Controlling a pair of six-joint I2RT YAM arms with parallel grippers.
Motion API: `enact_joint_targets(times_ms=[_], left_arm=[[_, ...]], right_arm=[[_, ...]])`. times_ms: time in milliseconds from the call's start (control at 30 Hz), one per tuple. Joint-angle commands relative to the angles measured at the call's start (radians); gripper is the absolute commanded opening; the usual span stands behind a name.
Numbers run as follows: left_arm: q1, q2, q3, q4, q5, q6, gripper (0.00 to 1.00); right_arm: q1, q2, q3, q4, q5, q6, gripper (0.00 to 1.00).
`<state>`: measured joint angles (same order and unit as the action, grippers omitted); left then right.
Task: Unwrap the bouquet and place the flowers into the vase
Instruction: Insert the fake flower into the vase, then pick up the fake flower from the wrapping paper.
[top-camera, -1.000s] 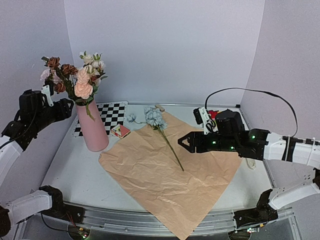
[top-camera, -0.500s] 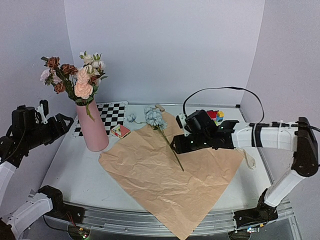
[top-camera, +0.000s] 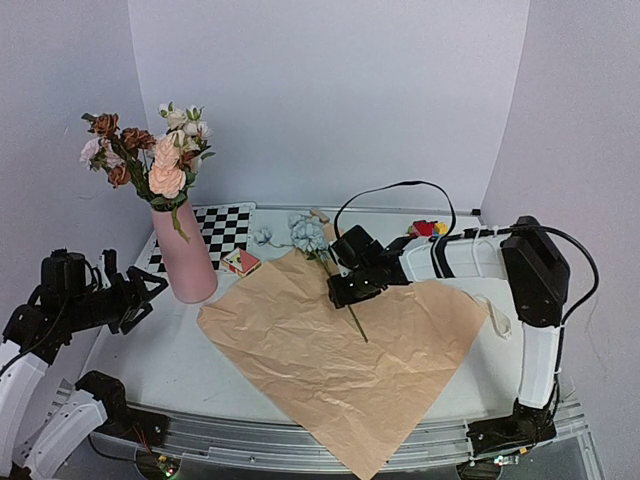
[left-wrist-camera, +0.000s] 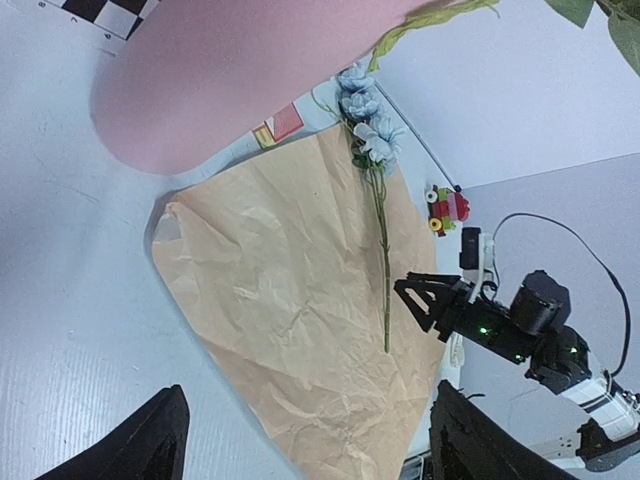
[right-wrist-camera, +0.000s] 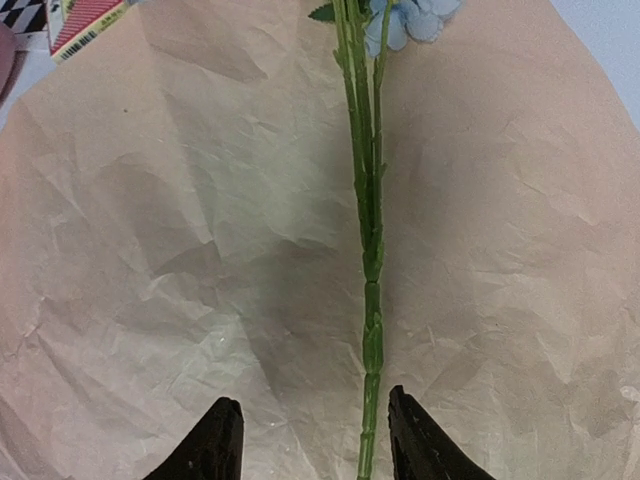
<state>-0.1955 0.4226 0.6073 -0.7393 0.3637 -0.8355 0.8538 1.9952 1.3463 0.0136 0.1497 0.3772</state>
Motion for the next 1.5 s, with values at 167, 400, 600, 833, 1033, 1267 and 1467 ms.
enact_joint_targets(times_ms=[167,400,600,833,1033,1267,1467], left_arm=[[0.001,-0.037,-0.043,0.011,0.055,-0.047,0.84],[0.001,-0.030,-0.048,0.013,0.058,-0.043,0.84],[0.001,-0.020,-0.050,0.020,0.061,-0.042,0.85],[0.001,0.013,-0.058,0.078,0.081,-0.054,0.84],[0.001,0.054,-0.049,0.147,0.098,-0.071,0.84],[0.000,0.068,-0.036,0.185,0.106,-0.100,0.84],[0.000,0.074,-0.038,0.205,0.113,-0.116,0.84]], right_arm=[[-0.005,0.104,0.094,-0.080,0.095,-0.034,0.44],[-0.007,0.169,0.137,-0.100,0.139,-0.050,0.37],[-0.008,0.183,0.159,-0.121,0.171,-0.053,0.10],[-0.007,0.055,0.097,-0.121,0.183,-0.026,0.00],[-0.007,-0.093,0.032,-0.109,0.176,-0.019,0.00],[-0.007,-0.305,-0.114,-0.054,0.091,0.006,0.00],[-0.007,-0.548,-0.293,0.061,0.006,0.031,0.00]])
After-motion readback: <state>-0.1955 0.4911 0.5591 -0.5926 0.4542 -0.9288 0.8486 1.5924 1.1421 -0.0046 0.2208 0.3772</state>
